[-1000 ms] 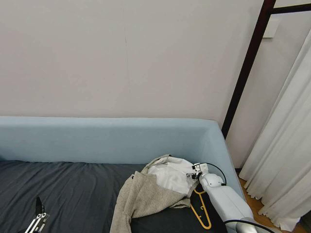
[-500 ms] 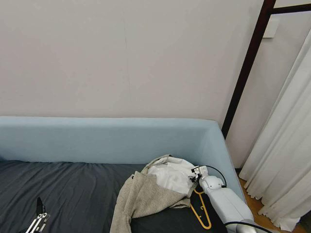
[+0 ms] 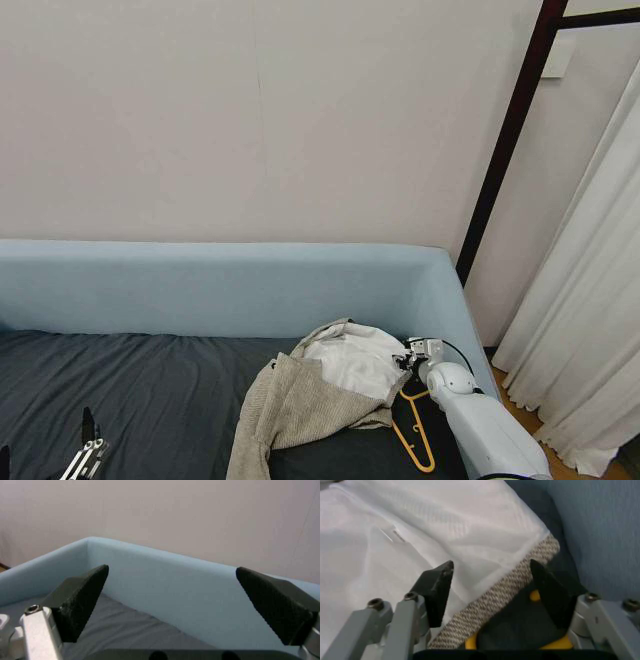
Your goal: Pick up the clothes from the sofa and hang them on the clothes hanger.
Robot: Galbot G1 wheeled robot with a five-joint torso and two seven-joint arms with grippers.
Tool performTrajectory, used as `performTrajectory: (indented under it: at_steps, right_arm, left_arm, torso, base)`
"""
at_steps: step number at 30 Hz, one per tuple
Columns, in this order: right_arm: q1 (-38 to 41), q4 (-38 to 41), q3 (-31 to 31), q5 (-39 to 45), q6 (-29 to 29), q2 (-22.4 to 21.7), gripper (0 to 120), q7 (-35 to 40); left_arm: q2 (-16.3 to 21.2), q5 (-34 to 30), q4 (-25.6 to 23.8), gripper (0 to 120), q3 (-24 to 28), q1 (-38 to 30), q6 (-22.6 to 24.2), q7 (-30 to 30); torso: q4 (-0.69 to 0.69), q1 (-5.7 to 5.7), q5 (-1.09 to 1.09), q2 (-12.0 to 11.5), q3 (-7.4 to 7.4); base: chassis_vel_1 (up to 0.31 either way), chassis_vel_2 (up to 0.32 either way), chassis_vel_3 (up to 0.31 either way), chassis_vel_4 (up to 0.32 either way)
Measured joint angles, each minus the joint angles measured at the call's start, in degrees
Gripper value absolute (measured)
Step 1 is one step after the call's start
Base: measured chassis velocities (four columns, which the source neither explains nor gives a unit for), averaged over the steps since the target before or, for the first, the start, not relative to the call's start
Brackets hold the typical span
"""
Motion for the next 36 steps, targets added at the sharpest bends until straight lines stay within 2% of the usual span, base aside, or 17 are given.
performTrajectory:
  at_steps: [1,2,6,7,9,18,21,22,26,28,29,31,33,36]
  right_arm:
    - [-0.5,0.6,0.6,1.4,-0.7,0.1,73,0.9]
    - [-0.5,0.6,0.6,1.4,-0.7,0.1,73,0.9]
    - [-1.6,2.3,3.5,6.1,-1.6,1.4,90,3.4]
    - [-1.6,2.3,3.5,6.1,-1.6,1.4,90,3.4]
    - [-1.7,1.5,5.1,6.9,-1.4,2.5,98,3.9]
    - [-1.3,-3.3,7.5,5.0,1.4,3.4,100,1.3]
    - [-0.9,-3.6,7.9,5.4,2.3,3.8,90,0.0]
    - [-0.9,-3.6,7.9,5.4,2.3,3.8,90,0.0]
    - [-0.3,-4.5,8.2,5.8,3.0,4.2,72,-0.8]
    - [-0.3,-4.6,8.2,5.8,3.0,4.2,70,-0.9]
    - [-0.2,-4.9,8.4,5.8,3.1,4.2,63,-1.1]
    - [-0.1,-5.0,8.5,5.8,3.2,4.2,59,-1.3]
    - [-0.1,-5.4,8.6,5.6,3.5,4.3,48,-1.6]
    - [-0.1,-5.5,8.6,5.3,3.9,4.3,39,-1.8]
  left_arm:
    - [0.0,0.0,0.0,100,0.0,0.0,0.0,0.0]
    - [0.0,0.0,0.0,100,0.0,0.0,0.0,0.0]
    - [0.0,0.0,0.2,100,0.0,-0.1,0.1,0.0]
    - [0.0,0.0,0.2,100,0.0,-0.1,0.1,0.0]
    - [-0.1,0.1,0.3,100,0.1,-0.2,0.1,0.1]
    - [-0.1,0.2,0.0,100,-0.2,0.4,0.1,0.1]
    - [-0.3,0.3,-0.1,100,-0.2,0.6,0.0,0.1]
    - [-0.3,0.3,-0.1,100,-0.2,0.6,0.0,0.1]
    - [-0.4,0.4,-0.9,100,-0.2,0.9,0.0,0.1]
    - [-0.4,0.4,-1.0,100,-0.3,0.9,0.0,0.0]
    - [-0.3,0.4,-1.2,100,-0.5,1.1,-0.1,0.0]
    - [-0.3,0.4,-1.2,100,-0.5,1.2,-0.1,-0.1]
    - [-0.4,0.5,-1.4,100,-0.5,1.5,-0.2,-0.2]
    - [-0.5,0.7,-1.4,100,-0.4,1.5,-0.2,-0.3]
  torso:
    - [0.01,0.0,0.0,0.0,0.0]
    - [0.01,0.0,0.0,0.0,0.0]
    - [0.02,0.0,0.0,0.0,0.0]
    - [0.02,0.0,0.0,0.0,0.0]
    - [0.03,0.0,-0.01,0.0,0.0]
    - [0.0,0.0,-0.01,0.0,0.0]
    - [0.02,0.0,0.0,0.0,0.0]
    - [0.02,0.0,0.0,0.0,0.0]
    - [0.02,0.0,-0.01,0.0,0.0]
    - [0.02,0.0,-0.01,0.0,0.0]
    - [0.02,0.0,0.0,0.0,0.0]
    - [0.01,0.0,-0.01,0.0,0.0]
    - [0.01,0.0,-0.01,0.0,0.0]
    - [0.01,0.0,-0.01,0.0,0.0]
  base:
    - [0.0,0.0,0.0,0.0]
    - [0.0,0.0,0.0,0.0]
    - [0.0,0.0,0.0,0.0]
    - [0.0,0.0,0.0,0.0]
    - [0.0,0.0,0.0,0.0]
    - [0.0,0.0,0.0,0.0]
    - [0.0,0.0,0.0,0.0]
    - [0.0,0.0,0.0,0.0]
    - [0.0,0.0,0.0,0.0]
    - [0.0,0.0,0.0,0.0]
    - [0.0,0.0,0.0,0.0]
    - [0.0,0.0,0.0,0.0]
    - [0.0,0.0,0.0,0.0]
    - [0.0,0.0,0.0,0.0]
